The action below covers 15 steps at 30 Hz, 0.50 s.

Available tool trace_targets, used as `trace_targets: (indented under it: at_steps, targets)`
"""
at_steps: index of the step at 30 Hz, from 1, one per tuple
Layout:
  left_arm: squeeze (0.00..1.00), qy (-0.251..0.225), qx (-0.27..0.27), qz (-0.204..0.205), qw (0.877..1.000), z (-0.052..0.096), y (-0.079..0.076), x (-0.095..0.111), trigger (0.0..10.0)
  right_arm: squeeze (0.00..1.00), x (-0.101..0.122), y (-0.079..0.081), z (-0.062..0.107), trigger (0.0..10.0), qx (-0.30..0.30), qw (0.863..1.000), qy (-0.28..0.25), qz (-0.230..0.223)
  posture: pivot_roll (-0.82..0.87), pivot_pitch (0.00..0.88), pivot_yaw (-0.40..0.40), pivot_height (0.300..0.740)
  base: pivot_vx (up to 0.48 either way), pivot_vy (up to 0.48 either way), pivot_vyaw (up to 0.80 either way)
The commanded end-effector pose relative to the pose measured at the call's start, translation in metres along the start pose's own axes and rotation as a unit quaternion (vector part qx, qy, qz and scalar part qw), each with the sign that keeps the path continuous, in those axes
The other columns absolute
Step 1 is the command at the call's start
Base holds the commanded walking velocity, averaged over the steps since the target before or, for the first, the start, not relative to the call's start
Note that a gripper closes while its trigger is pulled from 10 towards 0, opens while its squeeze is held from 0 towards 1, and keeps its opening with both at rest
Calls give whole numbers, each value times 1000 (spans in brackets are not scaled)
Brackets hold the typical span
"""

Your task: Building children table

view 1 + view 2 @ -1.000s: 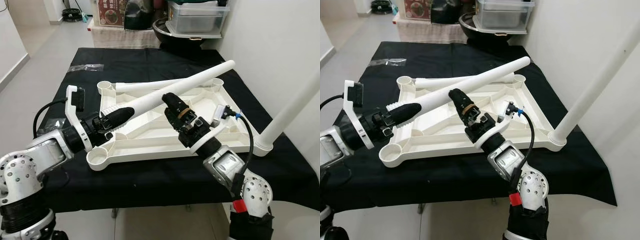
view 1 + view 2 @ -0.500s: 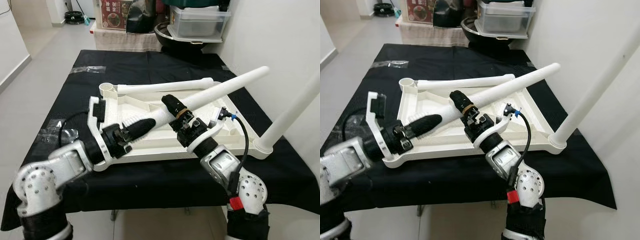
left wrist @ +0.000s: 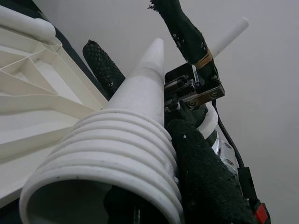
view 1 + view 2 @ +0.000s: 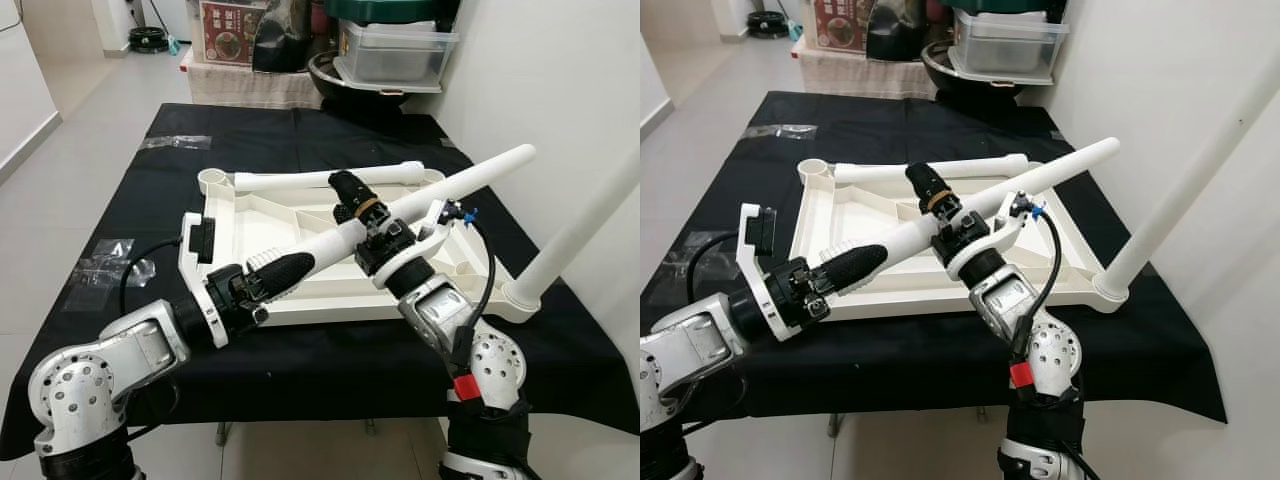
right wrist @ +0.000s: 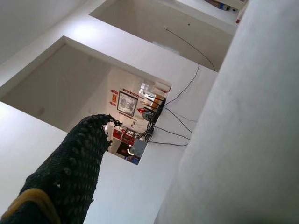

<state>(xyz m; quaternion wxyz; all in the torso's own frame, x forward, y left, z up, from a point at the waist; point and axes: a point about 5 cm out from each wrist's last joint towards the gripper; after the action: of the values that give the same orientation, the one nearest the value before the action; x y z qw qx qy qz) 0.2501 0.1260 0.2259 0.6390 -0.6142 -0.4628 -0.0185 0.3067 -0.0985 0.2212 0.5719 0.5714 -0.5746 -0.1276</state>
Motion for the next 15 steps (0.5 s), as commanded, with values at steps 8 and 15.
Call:
trace_targets:
  at_steps: [8, 15]
  targets:
    - [0, 27, -19, 7, 999, -1, -6, -8, 0, 0, -15, 9, -1, 10000, 20, 999, 27, -11, 106, 40, -107, 740, 0, 0, 0]
    - [0, 31, -20, 10, 999, -1, -7, -10, 0, 0, -19, 6, 1, 10000, 17, 999, 46, -9, 105, 45, -107, 740, 0, 0, 0]
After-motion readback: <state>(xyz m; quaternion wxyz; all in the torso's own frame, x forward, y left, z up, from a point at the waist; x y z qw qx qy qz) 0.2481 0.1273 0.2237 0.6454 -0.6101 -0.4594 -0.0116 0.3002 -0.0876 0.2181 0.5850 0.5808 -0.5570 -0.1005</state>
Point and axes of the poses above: a point about 5 cm out from each wrist's last joint towards the gripper, its own z axis pointing back from the gripper into the wrist, its own x axis along the axis of the wrist's last joint, y = z × x, and after that the axes turned 12 degrees about z, right-handed
